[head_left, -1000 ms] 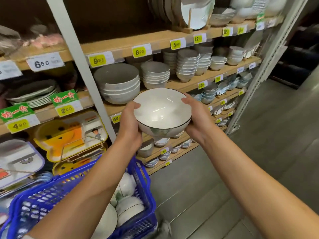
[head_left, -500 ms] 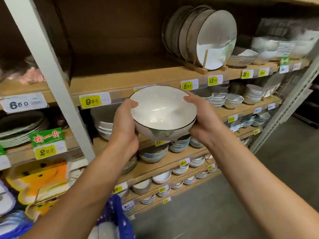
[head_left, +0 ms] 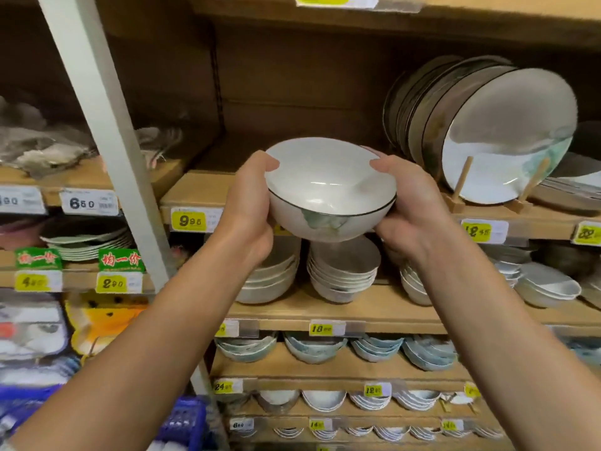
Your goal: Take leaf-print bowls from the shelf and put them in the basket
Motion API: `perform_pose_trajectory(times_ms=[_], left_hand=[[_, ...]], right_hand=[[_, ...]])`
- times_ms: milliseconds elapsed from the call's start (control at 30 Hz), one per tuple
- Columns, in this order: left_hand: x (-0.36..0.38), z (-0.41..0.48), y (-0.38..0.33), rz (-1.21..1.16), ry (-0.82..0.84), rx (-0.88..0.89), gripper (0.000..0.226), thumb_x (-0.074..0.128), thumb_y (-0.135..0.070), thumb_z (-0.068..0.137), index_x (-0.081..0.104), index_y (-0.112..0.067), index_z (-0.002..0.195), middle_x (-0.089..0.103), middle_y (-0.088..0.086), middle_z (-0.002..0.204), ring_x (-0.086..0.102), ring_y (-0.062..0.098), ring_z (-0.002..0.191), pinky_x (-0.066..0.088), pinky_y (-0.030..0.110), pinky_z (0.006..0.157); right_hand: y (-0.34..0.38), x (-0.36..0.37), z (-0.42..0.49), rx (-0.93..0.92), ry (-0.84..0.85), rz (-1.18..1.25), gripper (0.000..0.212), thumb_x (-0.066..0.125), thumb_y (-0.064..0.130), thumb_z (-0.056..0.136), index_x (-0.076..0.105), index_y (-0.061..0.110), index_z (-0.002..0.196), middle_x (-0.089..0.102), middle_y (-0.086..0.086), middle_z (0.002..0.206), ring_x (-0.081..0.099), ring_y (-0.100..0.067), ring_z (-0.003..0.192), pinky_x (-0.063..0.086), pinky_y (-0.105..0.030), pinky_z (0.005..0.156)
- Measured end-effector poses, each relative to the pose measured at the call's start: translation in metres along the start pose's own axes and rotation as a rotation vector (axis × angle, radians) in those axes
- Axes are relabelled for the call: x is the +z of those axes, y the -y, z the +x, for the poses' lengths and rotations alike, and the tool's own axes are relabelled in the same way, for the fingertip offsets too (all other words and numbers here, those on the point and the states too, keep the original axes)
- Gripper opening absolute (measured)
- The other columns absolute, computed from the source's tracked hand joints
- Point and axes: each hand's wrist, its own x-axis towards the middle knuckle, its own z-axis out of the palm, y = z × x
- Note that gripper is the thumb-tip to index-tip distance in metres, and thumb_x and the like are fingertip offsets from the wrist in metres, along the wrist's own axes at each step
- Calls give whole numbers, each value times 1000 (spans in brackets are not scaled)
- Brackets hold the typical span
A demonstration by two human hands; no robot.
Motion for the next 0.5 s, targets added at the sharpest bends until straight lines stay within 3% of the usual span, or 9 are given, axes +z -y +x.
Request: perform_pose_trajectory(times_ms=[100, 200, 233, 367, 500], left_hand=[[16, 13, -2, 11, -52, 50, 33, 46, -24, 87, 64, -17, 114, 71, 6, 105, 66, 27, 99, 57, 46, 83], [22, 30, -6, 9, -108, 64, 35, 46, -23, 87, 62, -16, 117, 71, 6, 103, 66, 26, 92, 59, 35, 63], [23, 36, -7, 9, -124, 66, 35, 46, -22, 86, 63, -15, 116, 71, 7, 102, 67, 26, 91, 59, 35, 63], [21, 59, -6, 23, -159, 55, 43, 44, -16, 85, 62, -9, 124, 70, 13, 113, 65, 32, 105, 55, 46, 93], [16, 84, -5, 27, -173, 36, 40, 42, -14, 85, 63, -7, 119, 70, 16, 113, 64, 34, 108, 51, 49, 98]], right_hand=[[12, -4, 26, 6, 50, 2, 39, 45, 4, 91, 64, 15, 124, 67, -12, 120, 64, -34, 108, 53, -50, 93], [17, 0, 53, 25, 61, 9, 39, 43, 4, 91, 62, 10, 125, 66, -15, 121, 63, -36, 109, 52, -51, 94], [17, 2, 61, 28, 69, 8, 39, 42, 4, 92, 62, 9, 125, 65, -16, 121, 63, -36, 110, 52, -51, 94], [8, 12, 90, 36, 35, -26, 34, 43, 3, 92, 62, 5, 119, 68, -18, 115, 65, -34, 104, 53, -49, 91], [-1, 21, 112, 62, -11, -36, 24, 47, 4, 92, 61, 5, 112, 69, -18, 109, 67, -33, 97, 53, -48, 91]])
